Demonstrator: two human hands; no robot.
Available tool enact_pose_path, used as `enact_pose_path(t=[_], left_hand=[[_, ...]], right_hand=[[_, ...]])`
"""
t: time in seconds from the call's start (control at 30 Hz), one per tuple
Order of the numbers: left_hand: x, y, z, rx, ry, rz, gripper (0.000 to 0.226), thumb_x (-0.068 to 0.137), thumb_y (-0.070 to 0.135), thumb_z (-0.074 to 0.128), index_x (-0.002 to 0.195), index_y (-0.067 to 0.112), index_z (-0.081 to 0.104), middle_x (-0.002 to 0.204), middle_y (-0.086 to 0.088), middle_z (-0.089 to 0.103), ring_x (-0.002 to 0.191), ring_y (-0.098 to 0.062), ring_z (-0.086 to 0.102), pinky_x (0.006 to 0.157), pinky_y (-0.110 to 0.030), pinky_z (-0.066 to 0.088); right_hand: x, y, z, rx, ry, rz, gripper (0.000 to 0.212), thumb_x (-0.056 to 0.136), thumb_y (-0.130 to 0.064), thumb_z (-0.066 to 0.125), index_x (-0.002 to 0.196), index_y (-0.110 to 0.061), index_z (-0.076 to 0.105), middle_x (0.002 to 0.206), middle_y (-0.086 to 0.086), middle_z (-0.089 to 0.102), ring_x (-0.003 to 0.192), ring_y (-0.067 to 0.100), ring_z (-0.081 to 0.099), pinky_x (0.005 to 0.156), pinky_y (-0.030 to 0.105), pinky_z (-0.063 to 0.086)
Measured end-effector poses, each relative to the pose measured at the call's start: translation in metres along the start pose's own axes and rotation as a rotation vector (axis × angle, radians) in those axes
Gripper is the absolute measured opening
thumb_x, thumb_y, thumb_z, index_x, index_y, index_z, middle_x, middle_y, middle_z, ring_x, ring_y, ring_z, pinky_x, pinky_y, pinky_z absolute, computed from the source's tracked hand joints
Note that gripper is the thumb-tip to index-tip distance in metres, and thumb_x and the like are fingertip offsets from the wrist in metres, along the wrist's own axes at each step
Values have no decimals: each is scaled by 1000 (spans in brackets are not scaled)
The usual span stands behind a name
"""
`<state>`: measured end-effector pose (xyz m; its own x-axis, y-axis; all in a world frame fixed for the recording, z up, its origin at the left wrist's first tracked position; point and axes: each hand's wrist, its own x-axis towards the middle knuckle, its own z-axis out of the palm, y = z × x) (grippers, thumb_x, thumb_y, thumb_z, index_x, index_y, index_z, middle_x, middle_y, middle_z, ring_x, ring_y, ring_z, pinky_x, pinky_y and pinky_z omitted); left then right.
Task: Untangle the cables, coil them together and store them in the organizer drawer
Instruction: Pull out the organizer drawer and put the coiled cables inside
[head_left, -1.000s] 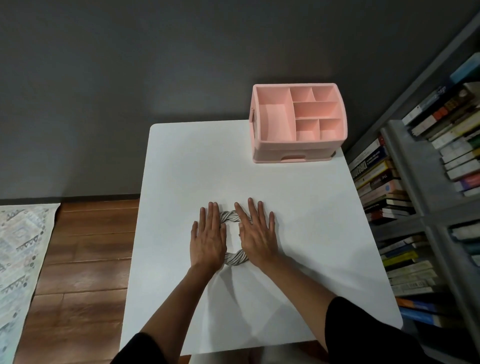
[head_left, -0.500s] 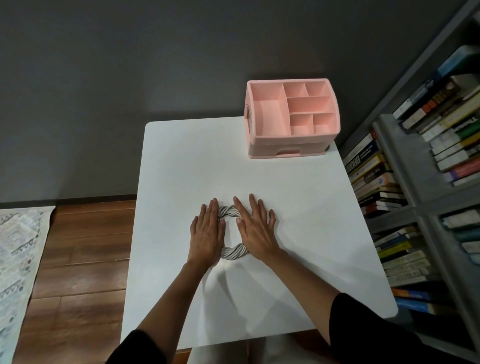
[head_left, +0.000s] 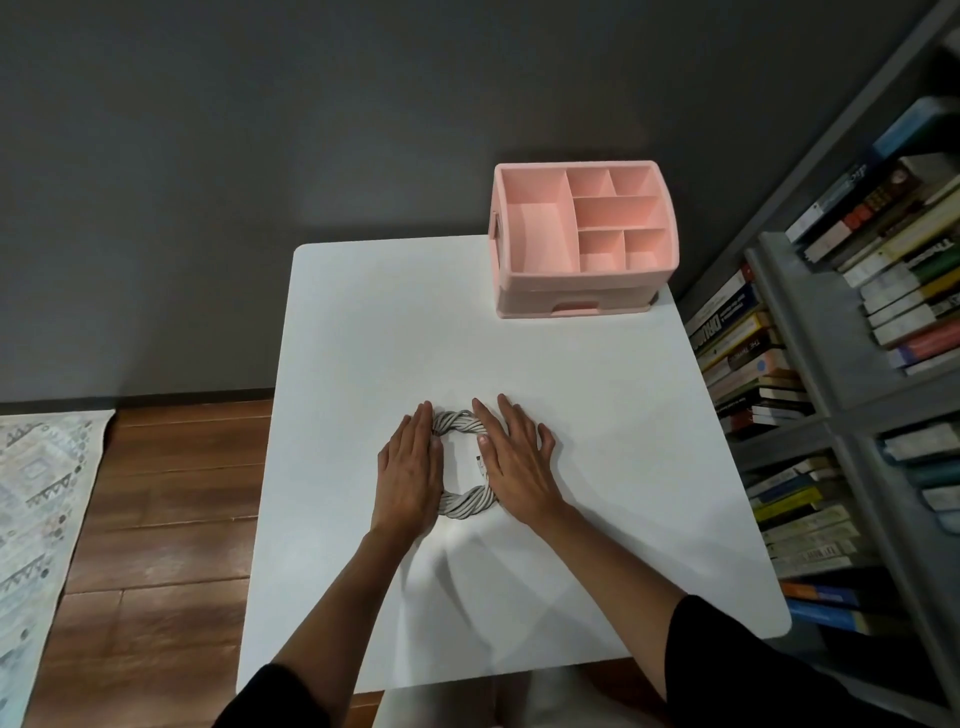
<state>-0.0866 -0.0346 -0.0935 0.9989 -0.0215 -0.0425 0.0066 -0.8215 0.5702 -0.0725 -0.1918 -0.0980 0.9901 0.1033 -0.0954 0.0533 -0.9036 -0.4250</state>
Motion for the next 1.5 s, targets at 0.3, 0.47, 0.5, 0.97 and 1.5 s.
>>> enact_pose_path(t=[0.3,0.47,0.5,0.97,1.5], left_hand=[[32,16,-25,-94,175,39,43,98,28,27,126,7,53,122,-10,56,111,-26,48,91,-33,32],[94,34,-45,-65,200,134,34,97,22,34,115,10,60,112,-9,59,102,-30,52,86,-40,38],[107,40,-47,-61,201,167,32,97,20,36,113,8,61,110,-11,60,100,-32,54,84,-42,41],[215,121,-25,221,82,495,16,88,11,65,100,3,69,106,-15,64,101,-37,52,83,-42,40],[227,129,-25,301,98,496,10,76,-4,68,80,5,71,78,-13,68,82,-35,59,80,-36,36]], right_hand=[[25,19,-30,308,250,145,57,91,-44,15,115,-19,61,114,1,60,108,24,49,90,37,30],[60,43,-58,499,235,342,45,88,-34,23,98,-14,62,101,-1,68,107,24,54,92,33,31],[68,47,-64,555,232,381,42,90,-33,25,96,-15,62,96,-2,68,106,25,57,96,38,36],[160,88,-87,1570,107,748,54,99,-44,40,131,-1,47,116,14,56,101,23,57,88,34,49],[169,72,-79,1948,317,706,16,91,-23,63,91,-11,53,87,7,64,87,17,65,84,29,54]])
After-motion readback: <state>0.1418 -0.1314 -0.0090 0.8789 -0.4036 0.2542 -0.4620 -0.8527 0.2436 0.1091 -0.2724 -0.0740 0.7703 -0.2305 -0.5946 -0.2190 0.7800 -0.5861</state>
